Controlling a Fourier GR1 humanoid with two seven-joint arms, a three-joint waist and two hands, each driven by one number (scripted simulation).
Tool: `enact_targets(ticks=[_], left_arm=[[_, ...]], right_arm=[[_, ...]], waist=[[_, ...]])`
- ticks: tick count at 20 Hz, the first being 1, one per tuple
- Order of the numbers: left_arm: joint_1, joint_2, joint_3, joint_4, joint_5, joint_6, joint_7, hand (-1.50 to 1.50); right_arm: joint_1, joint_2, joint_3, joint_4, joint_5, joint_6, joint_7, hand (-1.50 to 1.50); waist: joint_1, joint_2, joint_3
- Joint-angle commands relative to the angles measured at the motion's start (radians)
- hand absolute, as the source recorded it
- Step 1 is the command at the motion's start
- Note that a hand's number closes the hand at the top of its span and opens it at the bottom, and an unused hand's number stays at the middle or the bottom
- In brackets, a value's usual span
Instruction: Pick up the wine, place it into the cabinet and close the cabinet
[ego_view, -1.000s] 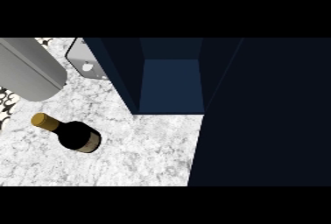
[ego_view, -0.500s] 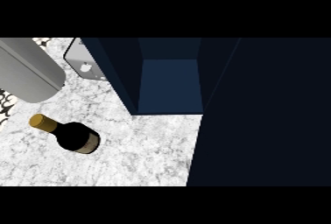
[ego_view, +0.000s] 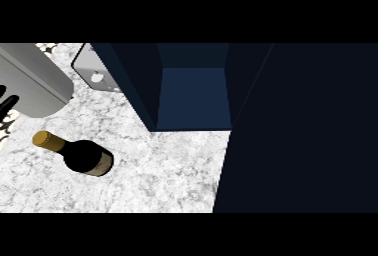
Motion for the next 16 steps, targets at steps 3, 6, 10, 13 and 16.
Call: enact_targets(ticks=[3,6,10,13,16], left_arm=[[-0.033,-0.067,-0.042,0.16,-0.153,-0.045,-0.132,-1.5],[0.014,-0.055,-0.018,0.192,-0.159,-0.12,-0.183,-1.5],[0.032,-0.078,-0.02,0.223,-0.204,-0.112,-0.215,-1.5],[0.047,-0.069,0.003,0.313,-0.221,-0.182,-0.295,-1.5],[-0.006,-0.088,-0.022,0.356,-0.303,-0.13,-0.311,-1.5]], right_arm=[[-0.036,0.002,0.085,-0.098,0.175,-0.053,0.061,-1.5],[-0.042,-0.035,0.076,-0.139,0.186,-0.068,0.105,-1.5],[-0.053,-0.049,0.067,-0.167,0.182,-0.101,0.133,-1.5],[-0.053,-0.091,0.037,-0.189,0.141,-0.093,0.146,-1.5],[-0.102,-0.078,0.101,-0.17,0.198,-0.125,0.174,-1.5]], waist=[[-0.004,0.001,0.0],[-0.002,-0.001,-0.001],[0.0,-0.002,0.0],[-0.001,-0.001,0.0],[-0.007,-0.002,-0.001]])
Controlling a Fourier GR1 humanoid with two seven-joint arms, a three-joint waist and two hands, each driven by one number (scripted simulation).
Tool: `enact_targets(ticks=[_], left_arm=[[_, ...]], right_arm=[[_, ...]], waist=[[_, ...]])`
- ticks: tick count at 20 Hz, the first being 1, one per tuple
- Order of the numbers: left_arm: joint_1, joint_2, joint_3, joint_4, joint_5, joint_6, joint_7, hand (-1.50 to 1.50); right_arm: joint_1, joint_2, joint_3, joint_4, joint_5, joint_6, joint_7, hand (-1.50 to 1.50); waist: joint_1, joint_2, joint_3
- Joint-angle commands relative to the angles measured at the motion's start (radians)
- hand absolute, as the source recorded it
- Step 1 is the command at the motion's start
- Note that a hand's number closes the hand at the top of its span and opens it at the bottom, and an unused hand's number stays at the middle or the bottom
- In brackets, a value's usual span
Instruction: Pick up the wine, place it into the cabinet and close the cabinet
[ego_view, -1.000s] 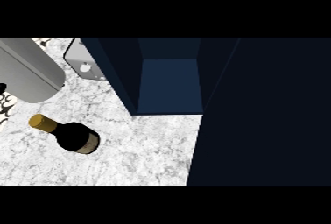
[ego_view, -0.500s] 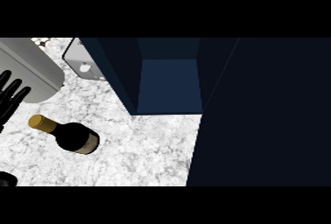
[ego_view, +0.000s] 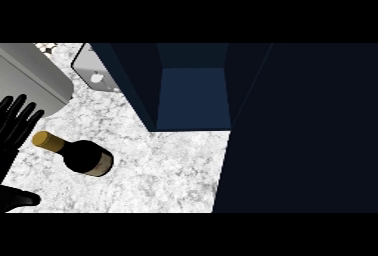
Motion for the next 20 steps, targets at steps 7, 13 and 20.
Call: enact_targets(ticks=[7,13,20], left_arm=[[0.009,0.008,0.037,0.257,-0.147,-0.093,-0.232,-1.5],[-0.072,0.004,0.01,0.406,-0.215,-0.082,-0.285,-1.5],[-0.106,0.026,0.004,0.583,-0.311,-0.106,-0.433,-1.5]], right_arm=[[0.033,-0.068,0.089,-0.177,0.171,-0.047,0.058,-1.5],[-0.023,-0.087,0.046,-0.21,0.142,-0.077,0.14,-1.5],[-0.02,-0.106,0.068,-0.17,0.144,-0.104,0.1,-1.5]], waist=[[-0.013,-0.002,0.0],[-0.013,0.0,0.0],[-0.004,0.002,0.0]])
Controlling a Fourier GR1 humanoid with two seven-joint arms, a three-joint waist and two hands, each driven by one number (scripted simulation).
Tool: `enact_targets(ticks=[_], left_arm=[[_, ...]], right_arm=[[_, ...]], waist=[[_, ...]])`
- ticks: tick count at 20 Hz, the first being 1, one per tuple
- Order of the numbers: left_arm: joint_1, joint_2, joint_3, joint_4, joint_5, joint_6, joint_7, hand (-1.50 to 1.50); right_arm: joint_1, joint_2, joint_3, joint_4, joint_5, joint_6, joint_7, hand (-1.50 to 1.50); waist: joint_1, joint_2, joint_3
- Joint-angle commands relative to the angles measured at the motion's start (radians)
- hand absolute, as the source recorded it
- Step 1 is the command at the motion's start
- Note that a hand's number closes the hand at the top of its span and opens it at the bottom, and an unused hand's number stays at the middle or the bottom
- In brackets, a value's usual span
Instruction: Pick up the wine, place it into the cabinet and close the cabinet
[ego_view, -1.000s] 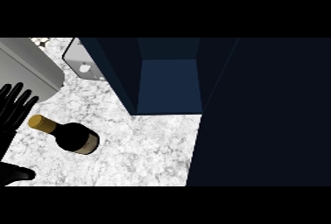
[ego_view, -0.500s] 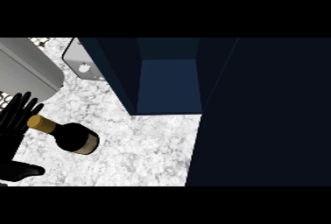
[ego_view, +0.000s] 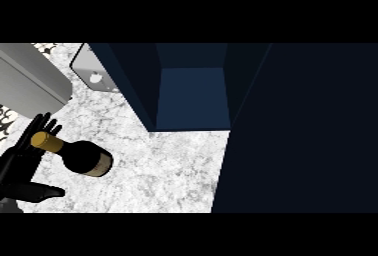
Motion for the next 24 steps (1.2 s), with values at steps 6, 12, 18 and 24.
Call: enact_targets(ticks=[6,12,18,24], left_arm=[[-0.09,0.005,-0.006,0.268,-0.12,0.033,-0.201,-1.5],[-0.163,0.017,-0.017,0.443,-0.132,-0.025,-0.249,-1.5],[-0.189,0.041,-0.039,0.586,-0.147,-0.12,-0.321,-1.5],[-0.235,0.042,-0.052,0.677,-0.172,-0.103,-0.4,-1.5]], right_arm=[[0.072,-0.058,0.091,-0.167,0.155,-0.029,0.01,-1.5],[0.098,-0.081,0.114,-0.185,0.152,-0.054,-0.019,-1.5],[0.03,-0.078,0.104,-0.136,0.164,-0.083,0.007,-1.5],[0.069,-0.153,0.024,-0.169,0.061,-0.05,-0.029,-1.5]], waist=[[-0.004,0.001,0.0],[-0.011,0.0,0.0],[-0.012,0.001,-0.002],[-0.007,0.005,0.0]])
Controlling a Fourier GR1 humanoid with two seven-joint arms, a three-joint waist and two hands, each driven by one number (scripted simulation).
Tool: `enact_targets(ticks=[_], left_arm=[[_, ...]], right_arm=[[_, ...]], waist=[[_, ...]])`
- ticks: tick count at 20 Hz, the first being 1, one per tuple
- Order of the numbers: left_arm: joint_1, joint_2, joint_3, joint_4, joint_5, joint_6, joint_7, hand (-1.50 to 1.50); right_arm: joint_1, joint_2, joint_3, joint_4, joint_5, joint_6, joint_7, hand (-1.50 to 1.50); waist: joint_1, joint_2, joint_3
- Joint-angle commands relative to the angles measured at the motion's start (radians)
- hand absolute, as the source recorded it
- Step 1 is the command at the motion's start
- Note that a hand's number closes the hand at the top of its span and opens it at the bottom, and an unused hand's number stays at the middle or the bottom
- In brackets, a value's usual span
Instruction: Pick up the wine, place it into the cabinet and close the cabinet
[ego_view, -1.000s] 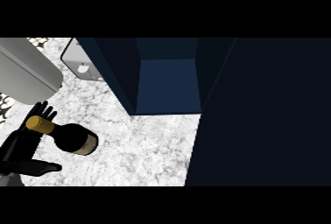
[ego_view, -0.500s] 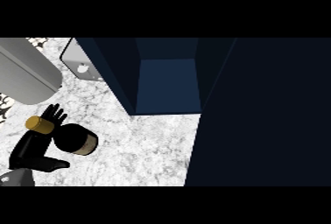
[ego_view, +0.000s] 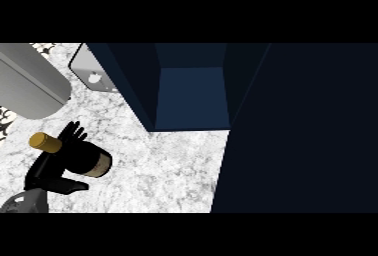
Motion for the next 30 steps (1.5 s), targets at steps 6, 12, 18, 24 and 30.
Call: enact_targets(ticks=[6,12,18,24,30], left_arm=[[0.002,-0.022,-0.026,0.068,-0.016,-0.048,-0.165,-1.5],[-0.046,-0.022,-0.019,0.135,0.001,-0.048,-0.173,1.5],[-0.07,-0.045,-0.037,0.108,-0.01,0.021,-0.229,1.5],[0.056,-0.169,-0.071,-0.016,-0.025,0.215,-0.284,1.5],[0.12,-0.221,-0.121,-0.134,-0.032,0.251,-0.253,1.5]], right_arm=[[0.08,-0.046,0.053,-0.184,0.13,-0.03,0.047,-1.5],[0.128,-0.076,0.088,-0.151,0.122,-0.04,-0.048,-1.5],[0.058,-0.066,0.083,-0.146,0.127,-0.057,0.021,-1.5],[0.109,-0.103,0.073,-0.188,0.101,-0.076,-0.004,-1.5],[0.187,-0.167,0.07,-0.221,0.08,-0.064,-0.066,-1.5]], waist=[[-0.002,-0.004,0.0],[-0.004,0.0,0.001],[0.002,-0.002,0.0],[0.013,-0.007,0.002],[0.012,-0.007,0.003]])
